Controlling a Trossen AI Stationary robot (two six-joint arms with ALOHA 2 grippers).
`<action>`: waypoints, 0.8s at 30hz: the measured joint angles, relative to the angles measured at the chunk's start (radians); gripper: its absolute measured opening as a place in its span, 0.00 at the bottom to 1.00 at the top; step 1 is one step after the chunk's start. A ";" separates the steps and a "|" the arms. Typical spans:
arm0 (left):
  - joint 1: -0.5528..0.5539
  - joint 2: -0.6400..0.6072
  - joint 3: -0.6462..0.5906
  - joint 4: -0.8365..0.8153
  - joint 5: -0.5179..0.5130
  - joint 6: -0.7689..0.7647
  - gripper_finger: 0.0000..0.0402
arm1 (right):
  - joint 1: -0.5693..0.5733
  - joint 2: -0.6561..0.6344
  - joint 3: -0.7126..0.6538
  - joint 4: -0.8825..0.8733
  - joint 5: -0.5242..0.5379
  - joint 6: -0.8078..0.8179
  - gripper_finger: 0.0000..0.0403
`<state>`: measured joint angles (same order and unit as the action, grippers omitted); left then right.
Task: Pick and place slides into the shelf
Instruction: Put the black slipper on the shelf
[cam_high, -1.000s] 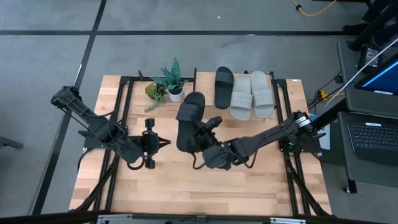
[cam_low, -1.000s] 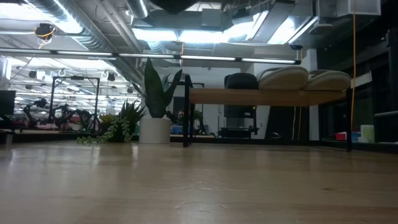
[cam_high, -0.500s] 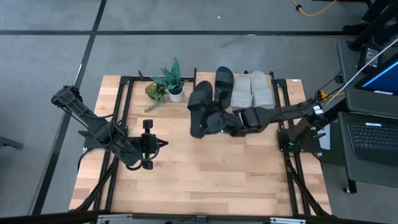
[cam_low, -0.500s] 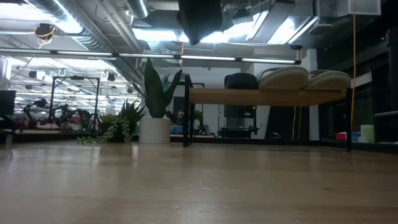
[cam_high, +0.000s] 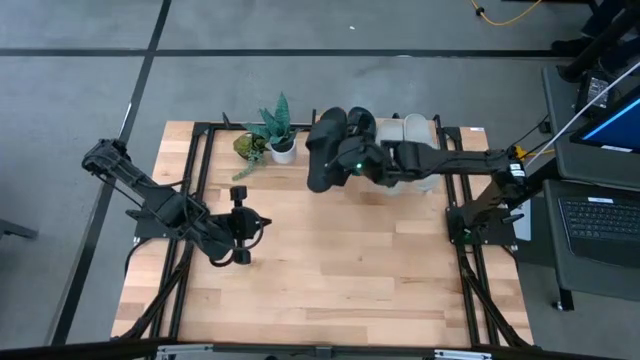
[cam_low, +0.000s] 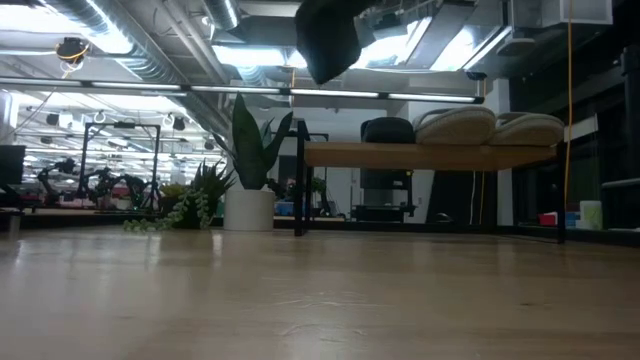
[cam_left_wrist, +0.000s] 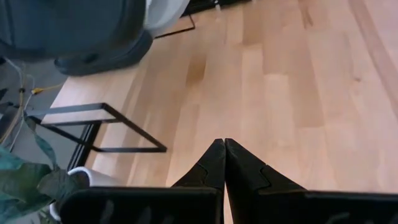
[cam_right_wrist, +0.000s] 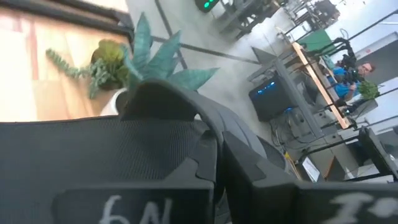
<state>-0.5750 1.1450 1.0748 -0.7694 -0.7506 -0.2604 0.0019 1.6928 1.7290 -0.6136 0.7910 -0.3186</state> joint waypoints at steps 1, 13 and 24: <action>0.007 0.000 -0.006 0.001 0.000 0.001 0.00 | -0.002 -0.010 0.000 0.007 0.000 0.001 0.03; 0.105 0.000 -0.059 0.003 0.002 0.001 0.00 | 0.007 -0.287 -0.522 0.646 -0.110 -0.113 0.03; 0.160 0.000 -0.059 0.033 0.009 0.001 0.00 | -0.081 -0.443 -0.862 0.942 -0.265 -0.132 0.03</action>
<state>-0.4151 1.1450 1.0161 -0.7366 -0.7414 -0.2597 -0.0790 1.2501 0.8668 0.3289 0.5256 -0.4511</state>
